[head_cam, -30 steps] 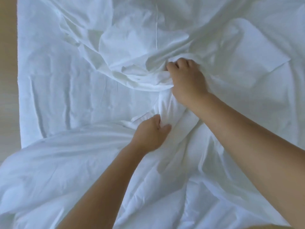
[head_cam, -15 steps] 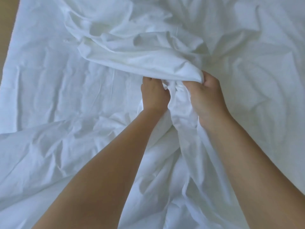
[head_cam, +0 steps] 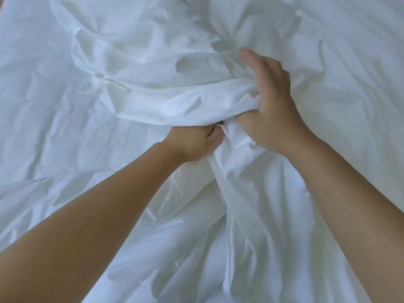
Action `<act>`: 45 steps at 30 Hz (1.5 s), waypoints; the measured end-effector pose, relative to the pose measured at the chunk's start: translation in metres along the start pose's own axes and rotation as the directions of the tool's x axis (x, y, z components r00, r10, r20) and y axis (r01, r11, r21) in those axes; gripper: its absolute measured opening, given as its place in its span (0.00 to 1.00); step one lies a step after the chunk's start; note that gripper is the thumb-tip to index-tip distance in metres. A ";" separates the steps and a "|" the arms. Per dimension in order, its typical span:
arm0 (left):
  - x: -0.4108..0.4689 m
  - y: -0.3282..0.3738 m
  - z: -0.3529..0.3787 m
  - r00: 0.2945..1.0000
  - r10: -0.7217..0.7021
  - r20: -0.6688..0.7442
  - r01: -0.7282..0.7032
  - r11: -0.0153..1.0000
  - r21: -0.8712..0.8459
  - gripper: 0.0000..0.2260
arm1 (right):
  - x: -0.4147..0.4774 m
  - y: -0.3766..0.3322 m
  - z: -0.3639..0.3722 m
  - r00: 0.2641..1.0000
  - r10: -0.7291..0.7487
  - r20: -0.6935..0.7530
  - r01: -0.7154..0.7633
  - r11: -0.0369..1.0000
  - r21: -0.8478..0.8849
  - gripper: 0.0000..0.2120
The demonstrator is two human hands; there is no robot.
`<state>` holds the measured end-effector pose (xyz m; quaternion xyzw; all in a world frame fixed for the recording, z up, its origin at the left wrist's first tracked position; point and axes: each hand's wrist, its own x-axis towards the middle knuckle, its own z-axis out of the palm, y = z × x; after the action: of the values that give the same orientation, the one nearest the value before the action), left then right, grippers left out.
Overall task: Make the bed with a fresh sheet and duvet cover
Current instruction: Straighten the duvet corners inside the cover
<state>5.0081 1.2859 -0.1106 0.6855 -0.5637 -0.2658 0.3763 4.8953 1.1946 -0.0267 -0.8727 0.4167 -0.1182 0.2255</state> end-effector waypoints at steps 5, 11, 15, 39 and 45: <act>-0.058 -0.008 -0.035 0.982 -0.030 0.188 0.048 0.995 -0.093 0.13 | 0.016 -0.006 0.022 0.988 0.024 0.151 0.020 0.958 -0.287 0.16; -0.169 -0.022 -0.098 0.984 -0.097 0.152 0.104 0.994 -0.041 0.07 | -0.023 -0.040 0.070 0.984 -0.152 0.090 0.169 0.959 -0.230 0.10; -0.179 -0.042 -0.079 0.926 -0.368 -0.088 0.370 0.929 0.007 0.08 | -0.069 -0.051 0.094 0.971 -0.232 0.055 0.238 0.946 -0.218 0.21; -0.299 -0.001 -0.117 0.892 -0.447 -0.065 0.449 0.893 0.035 0.22 | -0.182 -0.152 0.060 0.786 0.069 0.614 -0.330 0.887 0.323 0.15; -0.236 -0.076 -0.136 0.832 -0.549 0.082 0.471 0.776 0.420 0.55 | -0.208 -0.154 0.059 0.693 0.157 0.703 -0.215 0.977 -0.006 0.17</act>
<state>5.1060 1.5512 -0.1082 0.8424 -0.4312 -0.3104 0.0901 4.8929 1.4594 -0.0064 -0.7962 0.3816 0.2283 0.4102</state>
